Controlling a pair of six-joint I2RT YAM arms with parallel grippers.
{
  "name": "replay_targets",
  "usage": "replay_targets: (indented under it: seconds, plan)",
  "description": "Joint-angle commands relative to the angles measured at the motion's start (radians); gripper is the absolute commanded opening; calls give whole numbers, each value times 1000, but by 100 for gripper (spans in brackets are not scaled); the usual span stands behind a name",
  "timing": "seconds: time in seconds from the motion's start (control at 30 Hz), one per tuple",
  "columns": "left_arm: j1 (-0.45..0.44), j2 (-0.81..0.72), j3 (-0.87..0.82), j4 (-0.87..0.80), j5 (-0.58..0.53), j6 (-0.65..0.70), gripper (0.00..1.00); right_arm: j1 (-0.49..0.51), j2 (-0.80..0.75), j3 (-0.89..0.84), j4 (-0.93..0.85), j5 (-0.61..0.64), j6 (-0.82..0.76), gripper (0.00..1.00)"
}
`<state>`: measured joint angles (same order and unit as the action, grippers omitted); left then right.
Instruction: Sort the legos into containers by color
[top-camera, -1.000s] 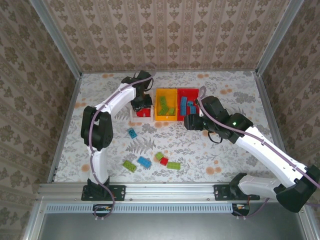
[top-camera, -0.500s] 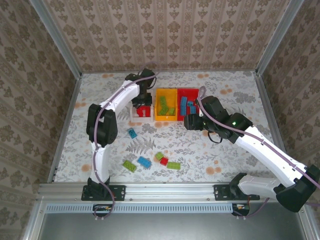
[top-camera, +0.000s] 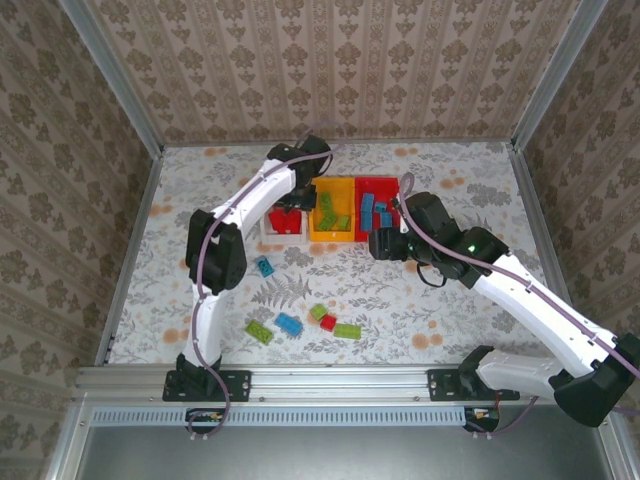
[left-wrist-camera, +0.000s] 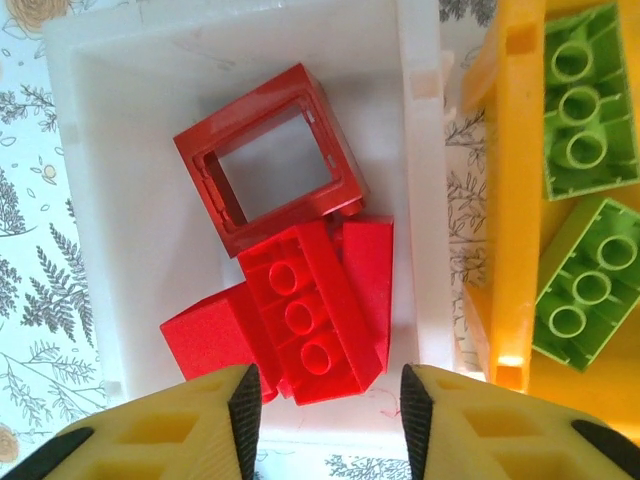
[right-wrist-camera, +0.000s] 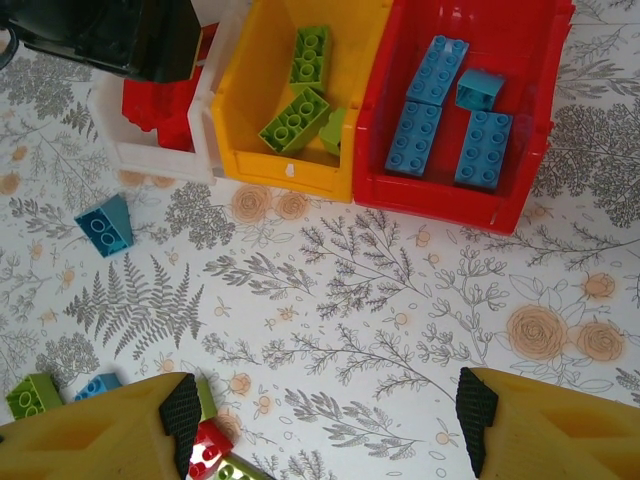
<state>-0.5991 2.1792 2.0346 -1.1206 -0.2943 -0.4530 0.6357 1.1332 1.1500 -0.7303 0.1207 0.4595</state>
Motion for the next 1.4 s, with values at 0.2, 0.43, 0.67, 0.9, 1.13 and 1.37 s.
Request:
replay_targets:
  seconds: [0.2, 0.43, 0.67, 0.9, 1.13, 1.37]
  plan:
    - [26, -95, -168, -29, 82, -66, 29, 4, -18, -6, -5, 10, 25, 72]
    - [50, -111, -229, 2, 83, -59, 27, 4, -9, -8, 5, 0, 32, 72]
    - [88, -60, -139, 9, 67, -5, 28, 4, 12, -24, 21, -43, 26, 72]
    - [69, -114, -123, 25, 55, -10, 31, 44, 65, -97, 33, -193, -60, 72]
    - [6, -394, -385, 135, 140, -64, 40, 276, 225, -122, -56, -231, -207, 78]
    - [-56, -914, -901, 412, 308, -217, 58, 426, 476, -68, -123, -109, -267, 85]
